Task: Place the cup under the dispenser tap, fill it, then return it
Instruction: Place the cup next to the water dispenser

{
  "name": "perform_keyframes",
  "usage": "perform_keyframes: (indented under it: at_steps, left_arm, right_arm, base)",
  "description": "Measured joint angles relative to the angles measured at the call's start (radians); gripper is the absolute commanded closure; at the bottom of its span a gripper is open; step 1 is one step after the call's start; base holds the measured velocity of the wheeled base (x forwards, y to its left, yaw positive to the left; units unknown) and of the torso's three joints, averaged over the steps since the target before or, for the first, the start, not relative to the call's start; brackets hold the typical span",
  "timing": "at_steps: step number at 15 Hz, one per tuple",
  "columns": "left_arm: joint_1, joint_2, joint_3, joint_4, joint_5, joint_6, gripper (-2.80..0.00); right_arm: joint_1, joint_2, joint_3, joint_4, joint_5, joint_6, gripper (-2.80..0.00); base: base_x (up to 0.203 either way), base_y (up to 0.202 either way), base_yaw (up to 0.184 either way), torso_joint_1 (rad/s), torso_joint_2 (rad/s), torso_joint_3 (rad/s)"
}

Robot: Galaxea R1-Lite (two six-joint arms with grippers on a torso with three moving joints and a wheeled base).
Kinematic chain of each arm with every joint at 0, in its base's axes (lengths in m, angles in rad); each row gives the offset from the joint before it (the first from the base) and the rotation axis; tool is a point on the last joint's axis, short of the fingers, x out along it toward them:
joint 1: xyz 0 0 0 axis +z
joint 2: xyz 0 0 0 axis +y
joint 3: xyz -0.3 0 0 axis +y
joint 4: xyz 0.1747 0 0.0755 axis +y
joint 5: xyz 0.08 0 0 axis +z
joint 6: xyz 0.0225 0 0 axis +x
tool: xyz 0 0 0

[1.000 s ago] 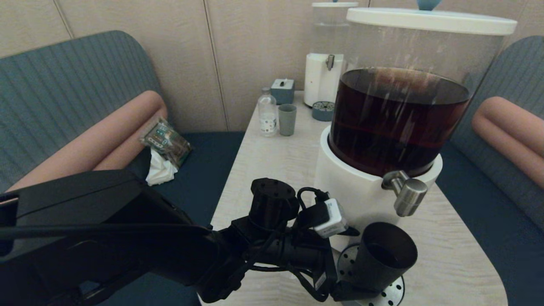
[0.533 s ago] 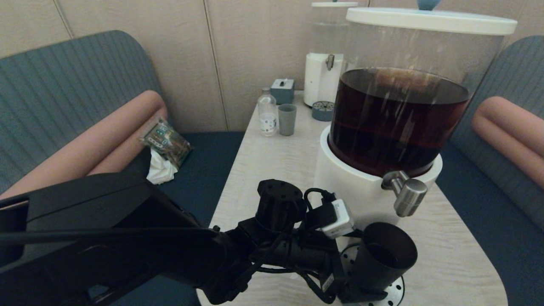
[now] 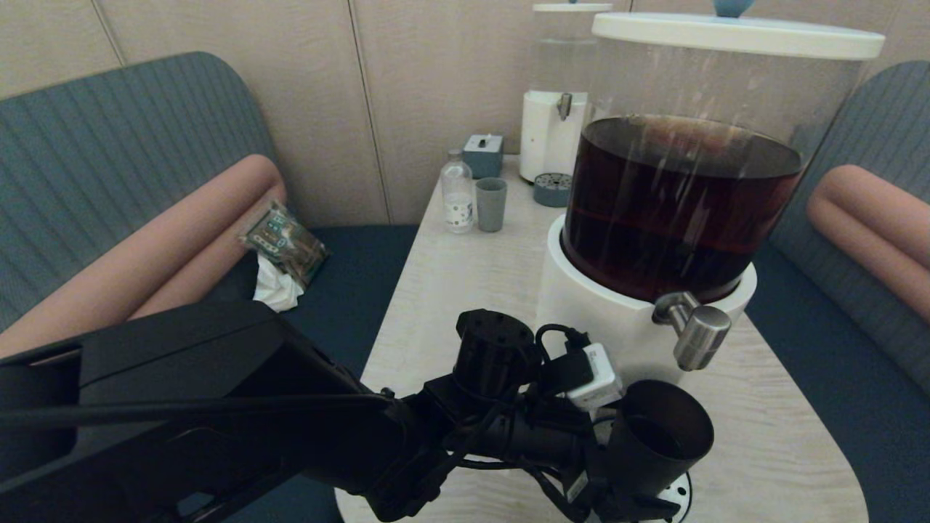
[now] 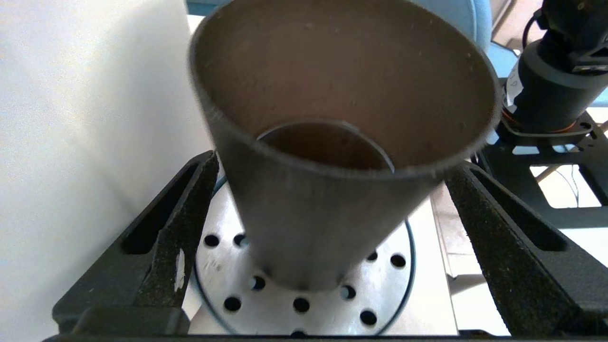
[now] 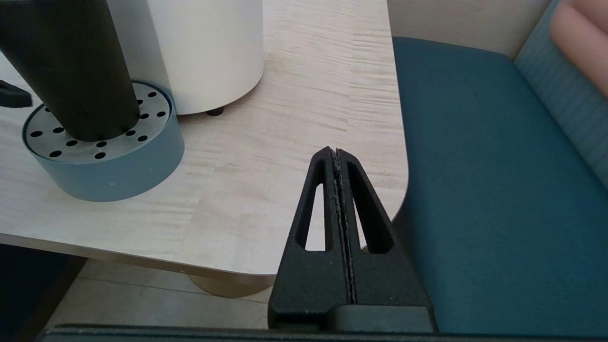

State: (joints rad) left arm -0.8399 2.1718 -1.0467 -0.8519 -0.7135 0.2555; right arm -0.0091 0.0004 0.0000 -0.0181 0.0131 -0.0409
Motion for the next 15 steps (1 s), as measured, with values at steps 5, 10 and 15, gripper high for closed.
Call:
perform_keyframes:
  at_steps: [5, 10, 15]
  left_arm:
    - [-0.013, 0.030, -0.043, 0.004, -0.001, -0.004, -2.80]
    - [-0.025, 0.042, -0.045, 0.003, 0.049, -0.002, -2.80]
    - [-0.028, 0.043, -0.051, 0.004, 0.075, -0.007, -2.80]
  right_arm:
    - [0.000, 0.000, 0.000, 0.000, 0.000, 0.000, 0.00]
    - [0.000, 0.000, 0.000, 0.000, 0.000, 0.000, 0.00]
    - [0.000, 0.000, 0.000, 0.000, 0.000, 0.000, 0.00]
  base:
    - [0.000, 0.000, 0.000, 0.000, 0.00, 0.000]
    - [0.000, 0.000, 0.000, 0.000, 0.00, 0.000]
    - [0.000, 0.000, 0.000, 0.000, 0.00, 0.000]
